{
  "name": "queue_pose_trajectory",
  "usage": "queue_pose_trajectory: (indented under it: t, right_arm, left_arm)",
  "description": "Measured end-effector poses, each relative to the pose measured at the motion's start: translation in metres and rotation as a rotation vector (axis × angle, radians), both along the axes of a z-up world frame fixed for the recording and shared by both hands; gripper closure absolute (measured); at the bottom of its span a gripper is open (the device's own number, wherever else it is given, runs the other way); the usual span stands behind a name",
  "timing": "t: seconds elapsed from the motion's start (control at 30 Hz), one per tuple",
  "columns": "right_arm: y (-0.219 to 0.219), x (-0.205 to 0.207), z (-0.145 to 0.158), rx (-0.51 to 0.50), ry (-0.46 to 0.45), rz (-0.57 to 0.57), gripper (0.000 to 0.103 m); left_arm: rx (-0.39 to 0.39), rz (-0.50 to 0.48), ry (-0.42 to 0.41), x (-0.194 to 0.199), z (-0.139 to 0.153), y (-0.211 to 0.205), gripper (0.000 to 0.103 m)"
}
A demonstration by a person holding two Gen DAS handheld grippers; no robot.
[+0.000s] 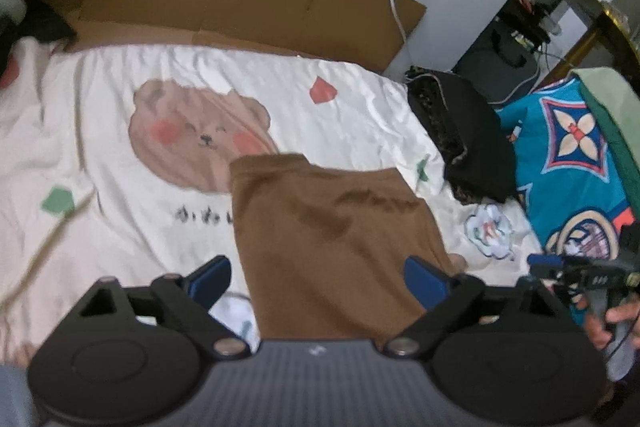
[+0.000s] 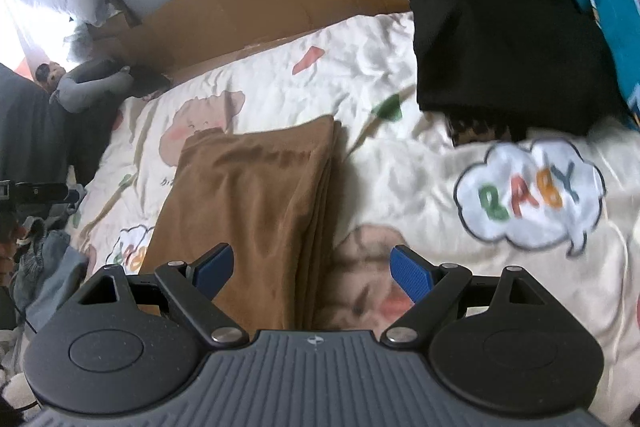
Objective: Fold clothes
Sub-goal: 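Open both tools and back away from the folded shirt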
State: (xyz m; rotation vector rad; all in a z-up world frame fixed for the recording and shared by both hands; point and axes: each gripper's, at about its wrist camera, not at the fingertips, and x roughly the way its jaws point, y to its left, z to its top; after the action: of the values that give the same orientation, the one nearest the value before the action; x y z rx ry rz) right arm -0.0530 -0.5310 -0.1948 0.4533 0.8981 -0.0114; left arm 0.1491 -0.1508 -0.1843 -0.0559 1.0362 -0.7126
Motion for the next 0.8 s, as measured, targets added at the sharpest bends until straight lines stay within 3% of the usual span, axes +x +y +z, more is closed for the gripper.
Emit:
queue_pose_trajectory:
  t: [0.1,0.2,0.3,0.37,0.5,0.7,0.8]
  right_arm:
    - [-0.006,0.023,0.001,0.021,0.009,-0.004,0.014]
    - [-0.010,0.047,0.000,0.024,0.025,0.000,0.022]
    - [-0.012,0.072,-0.005,0.048,0.049,0.021,0.023]
    - [-0.012,0.090,-0.010,0.064,0.067,0.040,0.029]
    - [-0.010,0.117,-0.029,0.071,0.087,0.063,0.030]
    - [-0.011,0.137,-0.063,0.078,0.078,0.099,0.030]
    - [-0.018,0.139,-0.076,0.100,0.060,0.084,0.030]
  left_arm:
    - [0.030,-0.019,-0.009,0.014,-0.004,-0.010,0.011]
    - [0.041,-0.024,0.020,0.030,-0.012,-0.016,0.014]
    - [0.056,-0.036,0.029,0.044,-0.020,-0.023,0.021]
    - [0.071,-0.053,0.025,0.052,-0.026,-0.029,0.022]
    - [0.088,-0.077,0.048,0.067,-0.047,-0.036,0.024]
    - [0.052,-0.055,0.074,0.086,-0.082,-0.039,0.027]
    - [0.007,-0.076,0.129,0.094,-0.095,-0.036,0.027]
